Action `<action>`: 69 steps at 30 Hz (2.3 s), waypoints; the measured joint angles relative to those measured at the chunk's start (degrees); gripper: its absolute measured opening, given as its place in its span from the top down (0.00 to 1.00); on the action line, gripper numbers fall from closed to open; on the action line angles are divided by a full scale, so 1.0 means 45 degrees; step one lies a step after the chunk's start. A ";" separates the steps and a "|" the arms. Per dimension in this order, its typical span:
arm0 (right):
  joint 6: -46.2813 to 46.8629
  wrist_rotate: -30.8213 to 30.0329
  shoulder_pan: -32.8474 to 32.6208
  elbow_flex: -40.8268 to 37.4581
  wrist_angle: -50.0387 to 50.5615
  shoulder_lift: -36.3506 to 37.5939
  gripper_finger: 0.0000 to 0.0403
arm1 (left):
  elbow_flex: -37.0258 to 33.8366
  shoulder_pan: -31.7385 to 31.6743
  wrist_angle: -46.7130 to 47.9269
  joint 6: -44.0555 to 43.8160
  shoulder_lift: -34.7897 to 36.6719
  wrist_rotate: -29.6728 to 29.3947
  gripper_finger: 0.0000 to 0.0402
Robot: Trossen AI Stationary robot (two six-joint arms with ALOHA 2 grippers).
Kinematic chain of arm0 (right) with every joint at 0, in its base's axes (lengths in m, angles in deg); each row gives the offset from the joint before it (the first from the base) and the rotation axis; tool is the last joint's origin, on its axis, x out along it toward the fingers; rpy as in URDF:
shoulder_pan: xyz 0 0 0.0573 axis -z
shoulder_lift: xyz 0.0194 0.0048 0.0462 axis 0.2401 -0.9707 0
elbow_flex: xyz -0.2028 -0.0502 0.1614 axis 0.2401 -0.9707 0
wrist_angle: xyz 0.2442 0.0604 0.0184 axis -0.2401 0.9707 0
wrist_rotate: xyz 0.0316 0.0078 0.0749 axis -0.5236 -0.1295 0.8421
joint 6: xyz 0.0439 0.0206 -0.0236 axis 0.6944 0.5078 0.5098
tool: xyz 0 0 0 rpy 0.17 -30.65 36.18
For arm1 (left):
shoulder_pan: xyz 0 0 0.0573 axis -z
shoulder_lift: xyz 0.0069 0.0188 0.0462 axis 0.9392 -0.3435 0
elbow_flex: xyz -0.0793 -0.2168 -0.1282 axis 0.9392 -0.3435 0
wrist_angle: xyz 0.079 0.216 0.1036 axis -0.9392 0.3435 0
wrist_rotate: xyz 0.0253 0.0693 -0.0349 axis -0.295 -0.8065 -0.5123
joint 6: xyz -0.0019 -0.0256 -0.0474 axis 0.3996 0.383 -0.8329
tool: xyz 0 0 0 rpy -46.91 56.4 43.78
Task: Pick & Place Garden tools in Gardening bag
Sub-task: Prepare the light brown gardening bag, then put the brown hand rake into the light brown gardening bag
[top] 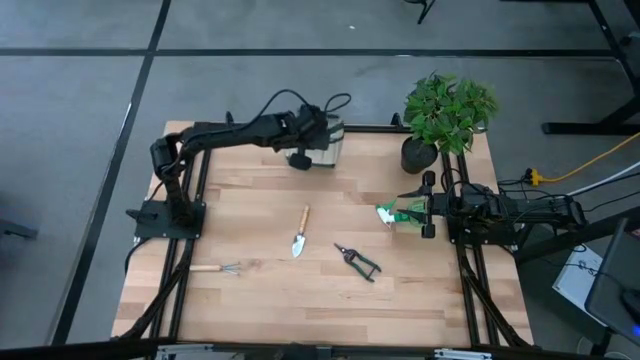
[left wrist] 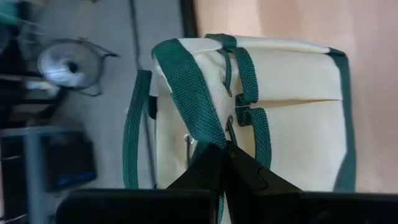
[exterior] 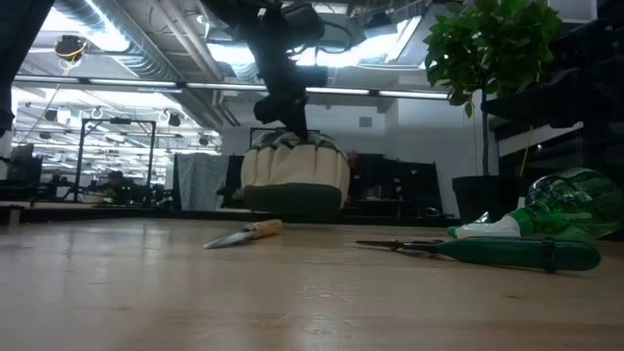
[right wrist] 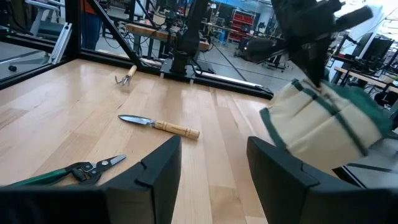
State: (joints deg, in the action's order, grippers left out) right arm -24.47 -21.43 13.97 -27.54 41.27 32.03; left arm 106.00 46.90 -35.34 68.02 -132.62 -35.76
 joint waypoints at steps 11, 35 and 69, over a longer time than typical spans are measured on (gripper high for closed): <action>0.0005 0.0000 0.0002 0.0000 0.0002 -0.0001 0.54 | -0.1010 0.1324 -0.0901 -0.0804 -0.0010 -0.1719 0.99; 0.0001 0.0000 0.0003 0.0000 0.0003 0.0000 0.54 | -0.2268 0.3284 -0.2523 -0.3127 -0.0019 -0.1469 0.94; 0.0001 0.0000 0.0000 0.0000 0.0003 -0.0001 0.54 | -0.0369 0.2794 0.0072 -0.2895 0.0284 0.0890 0.53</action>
State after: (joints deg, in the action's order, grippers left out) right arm -24.46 -21.43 13.97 -27.54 41.29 32.02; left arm 104.34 59.48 -35.02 54.99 -131.34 -31.75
